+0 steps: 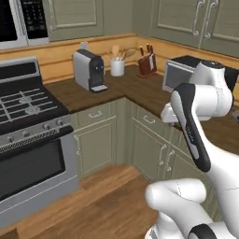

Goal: Navigate to the microwave.

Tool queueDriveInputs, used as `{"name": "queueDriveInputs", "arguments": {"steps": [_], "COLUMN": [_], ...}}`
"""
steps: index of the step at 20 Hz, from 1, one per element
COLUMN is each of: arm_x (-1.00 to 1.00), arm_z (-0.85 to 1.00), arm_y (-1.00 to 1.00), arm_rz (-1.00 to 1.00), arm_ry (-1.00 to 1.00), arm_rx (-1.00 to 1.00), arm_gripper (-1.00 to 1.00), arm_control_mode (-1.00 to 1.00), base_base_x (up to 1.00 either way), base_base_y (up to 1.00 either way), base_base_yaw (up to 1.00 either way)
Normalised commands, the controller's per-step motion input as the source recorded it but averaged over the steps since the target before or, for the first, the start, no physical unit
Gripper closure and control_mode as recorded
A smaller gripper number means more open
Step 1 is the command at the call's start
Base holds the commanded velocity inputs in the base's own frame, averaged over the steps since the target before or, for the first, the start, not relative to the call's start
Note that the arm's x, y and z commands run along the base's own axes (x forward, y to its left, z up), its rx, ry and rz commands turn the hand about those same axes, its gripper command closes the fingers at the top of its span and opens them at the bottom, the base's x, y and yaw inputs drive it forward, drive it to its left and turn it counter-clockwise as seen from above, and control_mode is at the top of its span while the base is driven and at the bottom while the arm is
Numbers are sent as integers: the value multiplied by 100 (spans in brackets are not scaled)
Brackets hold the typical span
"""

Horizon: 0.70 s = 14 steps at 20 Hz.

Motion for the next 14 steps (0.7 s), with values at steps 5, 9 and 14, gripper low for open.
{"name": "queueDriveInputs", "arguments": {"steps": [5, 9, 14], "arm_x": [0, 0, 0], "arm_z": [0, 0, 0], "arm_y": [0, 0, 0], "arm_rz": [0, 0, 0], "arm_ry": [0, 0, 0], "arm_rx": [0, 0, 0], "arm_gripper": [-100, -100, -100], "arm_control_mode": [100, 100, 100], "base_base_x": [52, 67, 72], "base_base_y": [63, 78, 83], "base_base_yaw": [61, 39, 10]}}
